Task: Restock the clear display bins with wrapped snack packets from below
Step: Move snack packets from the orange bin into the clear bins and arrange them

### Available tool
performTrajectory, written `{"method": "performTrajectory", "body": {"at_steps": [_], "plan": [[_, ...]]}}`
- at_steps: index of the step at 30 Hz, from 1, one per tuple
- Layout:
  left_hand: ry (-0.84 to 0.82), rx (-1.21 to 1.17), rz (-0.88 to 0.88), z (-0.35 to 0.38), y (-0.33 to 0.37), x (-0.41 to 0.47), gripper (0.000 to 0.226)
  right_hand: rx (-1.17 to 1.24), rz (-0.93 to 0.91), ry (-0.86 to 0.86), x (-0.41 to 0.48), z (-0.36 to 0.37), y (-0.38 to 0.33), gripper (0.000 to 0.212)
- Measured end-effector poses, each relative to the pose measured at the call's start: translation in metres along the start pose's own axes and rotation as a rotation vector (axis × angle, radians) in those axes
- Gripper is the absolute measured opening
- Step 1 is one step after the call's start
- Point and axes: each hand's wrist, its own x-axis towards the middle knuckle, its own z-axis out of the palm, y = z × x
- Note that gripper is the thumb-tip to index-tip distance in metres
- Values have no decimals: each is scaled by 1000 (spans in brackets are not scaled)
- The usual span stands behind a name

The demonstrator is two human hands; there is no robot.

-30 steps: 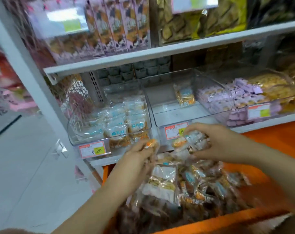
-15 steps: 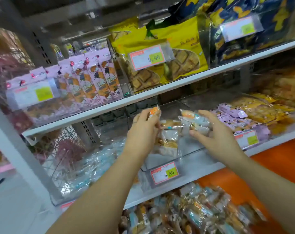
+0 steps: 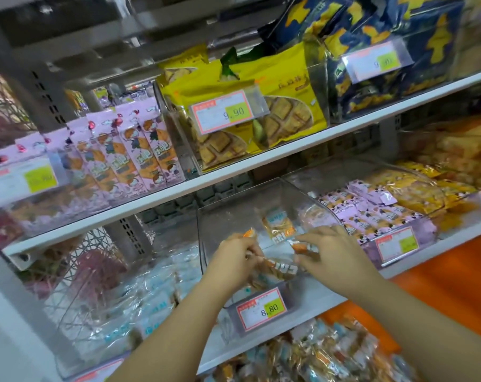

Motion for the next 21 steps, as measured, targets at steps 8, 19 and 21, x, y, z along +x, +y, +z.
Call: {"method": "performTrajectory", "body": {"at_steps": [8, 19, 21], "plan": [[258, -264, 103, -36, 19, -31, 28, 389, -125, 15, -10, -15, -28, 38], [235, -1176, -174, -51, 21, -52, 33, 1026, 225, 317, -22, -53, -28, 9], [265, -1204, -213, -46, 22, -55, 33, 1091, 220, 371, -25, -61, -30, 9]]}}
